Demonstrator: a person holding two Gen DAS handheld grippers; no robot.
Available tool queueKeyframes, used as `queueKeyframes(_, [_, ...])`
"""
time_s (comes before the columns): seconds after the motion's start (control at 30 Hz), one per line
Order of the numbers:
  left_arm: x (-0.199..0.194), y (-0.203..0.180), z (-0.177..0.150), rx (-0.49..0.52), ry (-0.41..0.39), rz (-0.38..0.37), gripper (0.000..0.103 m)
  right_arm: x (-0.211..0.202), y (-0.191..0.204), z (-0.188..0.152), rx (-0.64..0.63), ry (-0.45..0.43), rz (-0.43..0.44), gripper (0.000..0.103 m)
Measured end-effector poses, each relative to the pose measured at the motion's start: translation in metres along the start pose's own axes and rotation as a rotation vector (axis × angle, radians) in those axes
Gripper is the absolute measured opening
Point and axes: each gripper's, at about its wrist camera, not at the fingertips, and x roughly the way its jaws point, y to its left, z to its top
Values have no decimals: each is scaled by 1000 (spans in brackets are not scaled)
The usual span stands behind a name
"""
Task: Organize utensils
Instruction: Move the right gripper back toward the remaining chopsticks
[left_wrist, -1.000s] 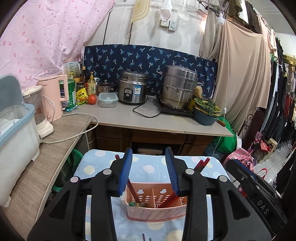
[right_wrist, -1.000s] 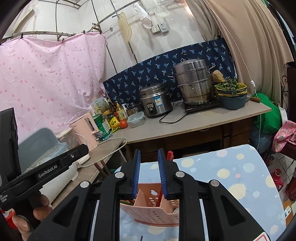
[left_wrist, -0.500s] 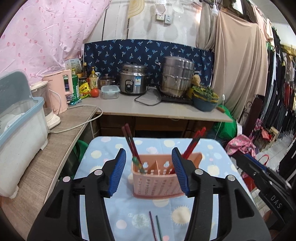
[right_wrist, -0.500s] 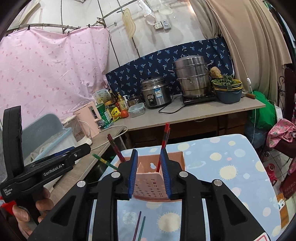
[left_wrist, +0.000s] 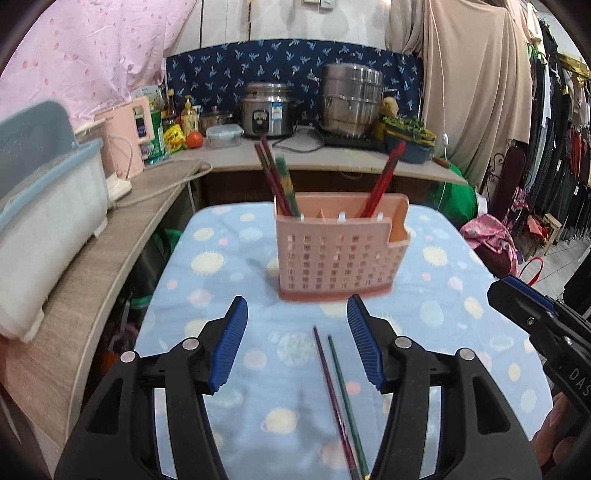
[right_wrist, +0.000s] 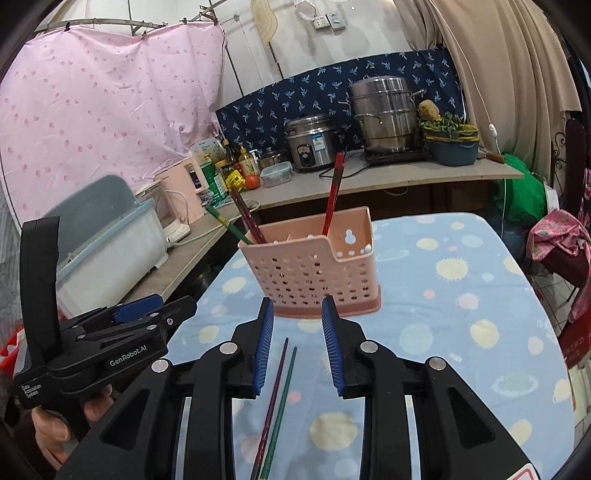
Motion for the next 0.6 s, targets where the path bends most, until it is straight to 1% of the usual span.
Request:
queueKeyframes(0.1, [3, 2, -22, -9, 46, -4, 53, 0, 1, -23, 0, 39, -18, 29])
queueKeyframes(0.27, [9, 6, -58, -24, 104, 26, 53, 6, 5, -68, -14, 131, -49, 30])
queueKeyframes(0.4, [12, 16, -81, -69, 148, 24, 53, 7, 7, -96, -30, 171, -75, 30])
queueKeyframes(0.5, [12, 20, -98, -81, 164, 45, 53, 8, 7, -114, -19, 200, -73, 30])
queueKeyframes(0.6, [14, 21, -113, -92, 191, 44, 53, 9, 8, -129, -3, 225, -68, 30])
